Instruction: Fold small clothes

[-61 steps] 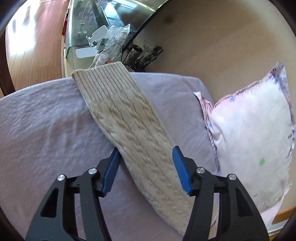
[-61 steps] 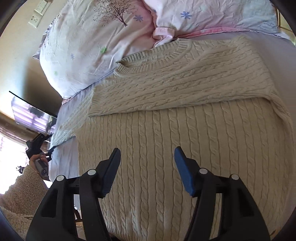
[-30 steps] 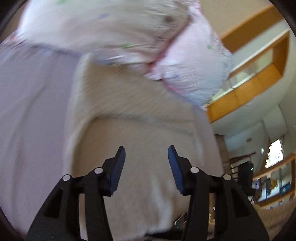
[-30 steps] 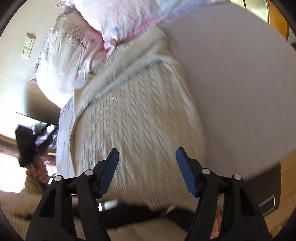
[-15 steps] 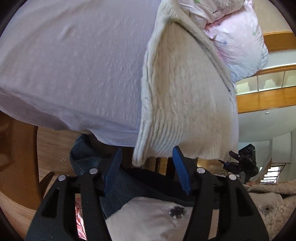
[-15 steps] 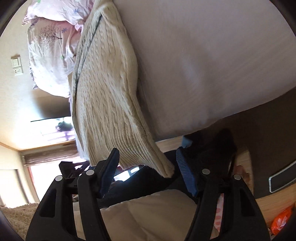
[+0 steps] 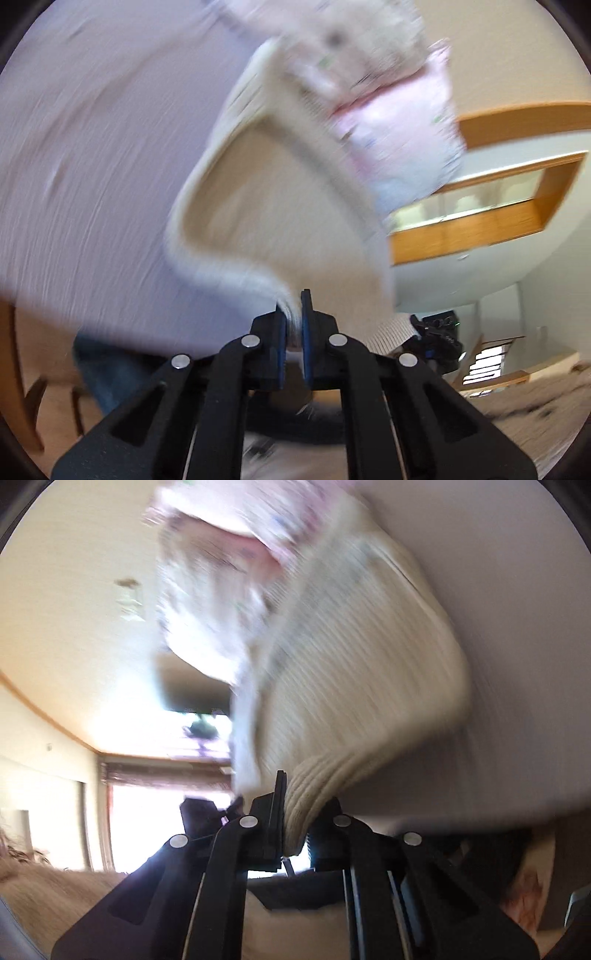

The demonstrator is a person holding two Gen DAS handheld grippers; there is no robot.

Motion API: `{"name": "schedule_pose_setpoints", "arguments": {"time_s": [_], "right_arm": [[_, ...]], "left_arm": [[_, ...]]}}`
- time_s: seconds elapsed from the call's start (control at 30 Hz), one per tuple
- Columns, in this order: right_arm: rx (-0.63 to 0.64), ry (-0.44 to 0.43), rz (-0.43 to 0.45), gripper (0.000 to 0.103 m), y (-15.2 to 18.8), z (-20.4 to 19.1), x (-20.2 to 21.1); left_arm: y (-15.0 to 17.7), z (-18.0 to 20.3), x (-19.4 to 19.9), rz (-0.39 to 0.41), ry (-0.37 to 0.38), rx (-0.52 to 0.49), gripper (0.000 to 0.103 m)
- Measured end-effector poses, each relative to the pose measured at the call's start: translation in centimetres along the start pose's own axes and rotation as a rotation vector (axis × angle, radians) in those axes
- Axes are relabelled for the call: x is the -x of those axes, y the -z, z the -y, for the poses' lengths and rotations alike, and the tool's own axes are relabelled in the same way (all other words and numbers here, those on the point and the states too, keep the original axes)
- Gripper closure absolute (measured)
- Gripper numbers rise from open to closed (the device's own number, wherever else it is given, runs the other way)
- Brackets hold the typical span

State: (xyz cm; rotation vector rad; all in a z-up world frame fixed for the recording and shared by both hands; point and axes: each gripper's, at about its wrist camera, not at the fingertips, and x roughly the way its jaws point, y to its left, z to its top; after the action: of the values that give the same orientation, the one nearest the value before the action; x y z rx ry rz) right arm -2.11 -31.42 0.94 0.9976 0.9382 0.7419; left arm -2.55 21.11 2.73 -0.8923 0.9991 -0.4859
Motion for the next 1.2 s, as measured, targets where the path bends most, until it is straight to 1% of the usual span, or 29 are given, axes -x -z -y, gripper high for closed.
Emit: {"name": "schedule_pose_setpoints", "arguments": {"time_s": [0.07, 0.13, 0.17, 0.2, 0.23, 0.27, 0.3, 0.33, 0.37, 0.4, 0.43, 0.47, 0.5, 0.53, 0.57, 0.6, 0.67, 0.77, 0.83, 0.9, 0.93, 0.97, 1.0, 1.03, 1.07, 1.1, 1.13, 1.17, 1.2], "right_arm": [[0.079, -0.020, 0.066, 0.094, -4.0, -2.9, -1.0], [0.151, -0.015, 0.140, 0.094, -8.7, -5.6, -2.6], [0.175, 0.003, 0.172, 0.094, -10.4, -6.3, -2.9], [0.204, 0.049, 0.214, 0.094, -12.4, -7.2, -3.7], [0.221, 0.102, 0.253, 0.094, -14.3, -7.6, -4.4], [0.209, 0.216, 0.302, 0.093, -16.6, -7.6, -5.7], [0.180, 0.285, 0.321, 0.083, -17.8, -7.3, -7.0], [0.144, 0.356, 0.331, 0.057, -18.8, -6.8, -7.9], [0.084, 0.441, 0.342, 0.041, -19.3, -6.1, -8.5], [0.047, 0.451, 0.357, 0.032, -19.0, -5.5, -9.0], [0.036, 0.416, 0.374, 0.031, -17.9, -5.2, -9.1], [0.053, 0.407, 0.373, 0.028, -17.0, -5.2, -9.1], [0.073, 0.418, 0.367, 0.021, -15.9, -5.3, -9.1], [0.106, 0.453, 0.342, 0.019, -14.3, -5.0, -9.4], [0.110, 0.468, 0.322, 0.019, -13.9, -4.9, -10.1], [0.102, 0.478, 0.298, 0.019, -12.9, -4.2, -9.9], [0.052, 0.479, 0.262, 0.019, -11.3, -3.0, -10.7], [0.003, 0.470, 0.269, 0.019, -8.9, -1.6, -9.7], [-0.013, 0.463, 0.274, 0.019, -8.1, -1.6, -9.5], [-0.032, 0.450, 0.274, 0.019, -7.6, -1.2, -9.6], [-0.036, 0.445, 0.275, 0.019, -7.5, -1.3, -9.2], [-0.042, 0.439, 0.276, 0.019, -7.2, -1.2, -9.0], [-0.048, 0.434, 0.277, 0.019, -6.9, -1.1, -8.7], [-0.057, 0.429, 0.280, 0.019, -6.6, -0.9, -8.3], [-0.063, 0.426, 0.283, 0.019, -6.2, -0.8, -7.4], [-0.068, 0.425, 0.287, 0.019, -5.9, -0.7, -7.1], [-0.070, 0.425, 0.293, 0.019, -5.7, -0.6, -6.6], [-0.071, 0.430, 0.304, 0.019, -5.4, -0.6, -5.9], [-0.071, 0.434, 0.312, 0.019, -5.2, -0.5, -5.4]], "left_arm": [[-3.4, 1.6, 0.0, 0.044, 0.042, -0.046, 0.097], [-8.6, 3.4, -0.4, 0.106, 0.075, -0.094, 0.097], [-11.1, 4.3, -0.7, 0.145, 0.074, -0.112, 0.097], [-14.3, 5.2, -1.3, 0.203, 0.042, -0.132, 0.097], [-16.2, 5.7, -1.8, 0.238, 0.012, -0.132, 0.096], [-18.5, 5.9, -2.7, 0.277, -0.042, -0.117, 0.092], [-20.3, 5.7, -3.5, 0.304, -0.105, -0.087, 0.079], [-22.1, 5.1, -4.5, 0.306, -0.170, -0.044, 0.065], [-23.1, 4.5, -5.3, 0.294, -0.224, -0.004, 0.041], [-23.9, 3.9, -5.9, 0.276, -0.276, 0.036, 0.038], [-24.0, 3.6, -5.9, 0.266, -0.278, 0.041, 0.038], [-24.0, 3.3, -5.8, 0.255, -0.274, 0.034, 0.034], [-23.6, 2.8, -5.7, 0.242, -0.283, 0.008, 0.030], [-23.3, 2.2, -5.8, 0.209, -0.310, -0.020, 0.030], [-23.2, 1.7, -6.0, 0.176, -0.324, -0.029, 0.030], [-23.2, 0.9, -6.5, 0.131, -0.330, -0.025, 0.032], [-23.6, -0.5, -7.9, 0.063, -0.304, 0.009, 0.032], [-23.2, -1.7, -9.0, 0.019, -0.298, 0.008, 0.032], [-23.3, -2.1, -10.4, -0.011, -0.298, 0.013, 0.032], [-23.1, -2.3, -11.5, -0.028, -0.281, 0.019, 0.040], [-22.9, -2.3, -11.8, -0.024, -0.268, 0.012, 0.047], [-23.0, -2.5, -12.5, -0.049, -0.259, 0.024, 0.065], [-22.7, -2.4, -12.7, -0.039, -0.286, 0.022, 0.074], [-22.5, -2.6, -12.8, -0.043, -0.277, 0.038, 0.077], [-22.5, -2.9, -12.7, -0.036, -0.251, 0.073, 0.082], [-22.4, -2.8, -12.4, -0.021, -0.209, 0.109, 0.084], [-22.2, -1.9, -12.1, -0.003, -0.145, 0.132, 0.085], [-22.2, -1.2, -12.0, 0.002, -0.117, 0.131, 0.086], [-21.9, 0.9, -12.3, 0.005, -0.068, 0.112, 0.087]]}}
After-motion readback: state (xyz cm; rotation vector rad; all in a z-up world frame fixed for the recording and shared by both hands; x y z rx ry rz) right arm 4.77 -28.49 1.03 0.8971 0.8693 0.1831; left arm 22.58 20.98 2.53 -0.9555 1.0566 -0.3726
